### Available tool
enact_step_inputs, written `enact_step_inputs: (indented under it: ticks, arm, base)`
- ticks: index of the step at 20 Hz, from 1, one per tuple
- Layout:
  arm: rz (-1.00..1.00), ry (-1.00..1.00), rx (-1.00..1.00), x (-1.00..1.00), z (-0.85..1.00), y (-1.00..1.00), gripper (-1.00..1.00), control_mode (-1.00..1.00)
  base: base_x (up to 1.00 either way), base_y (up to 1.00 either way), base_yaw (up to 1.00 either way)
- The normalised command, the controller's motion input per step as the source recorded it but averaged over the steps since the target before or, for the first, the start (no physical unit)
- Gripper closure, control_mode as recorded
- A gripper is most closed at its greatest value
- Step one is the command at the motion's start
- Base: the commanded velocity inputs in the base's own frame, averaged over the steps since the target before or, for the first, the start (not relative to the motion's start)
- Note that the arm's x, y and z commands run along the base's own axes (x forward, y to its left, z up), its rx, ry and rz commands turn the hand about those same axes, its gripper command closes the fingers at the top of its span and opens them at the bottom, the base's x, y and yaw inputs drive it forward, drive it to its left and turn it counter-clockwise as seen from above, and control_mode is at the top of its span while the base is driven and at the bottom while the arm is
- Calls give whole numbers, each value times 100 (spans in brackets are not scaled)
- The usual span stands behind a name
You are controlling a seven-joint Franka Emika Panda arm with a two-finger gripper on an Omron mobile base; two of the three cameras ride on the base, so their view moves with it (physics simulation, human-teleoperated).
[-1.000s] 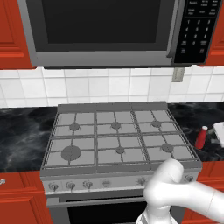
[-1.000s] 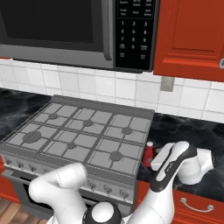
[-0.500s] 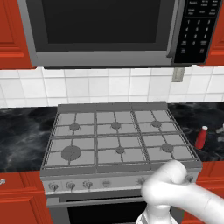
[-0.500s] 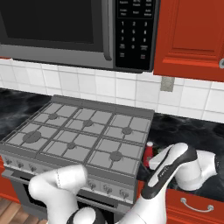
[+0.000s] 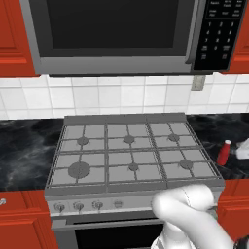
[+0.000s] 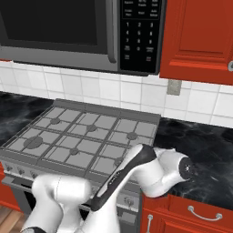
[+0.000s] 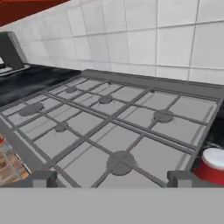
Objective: Take 2 condiments from the cabinet and move them on the counter near the stove.Make sure the condiments are lined up with each other, next to each other.
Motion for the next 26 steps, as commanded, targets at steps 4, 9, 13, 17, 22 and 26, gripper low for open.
enact_step_inputs:
  ticks: [4, 9, 13, 17, 22, 26]
  arm:
    - [-31, 45, -20, -14, 72, 65, -100, -100]
    - [-19, 47, -23, 5, 39, 68, -100, -100]
    - [-11, 24, -18, 7, 16, 72, -100, -100]
    - [-10, -3, -8, 0, 0, 70, -100, -100]
    - [-17, -12, 0, 0, 5, 73, -100, -100]
    - [-16, -13, 0, 0, 9, 61, -100, -100]
  base:
    - [0, 0, 0]
    - [0, 0, 0]
    - [0, 0, 0]
    - [0, 0, 0]
    - [0, 0, 0]
    - [0, 0, 0]
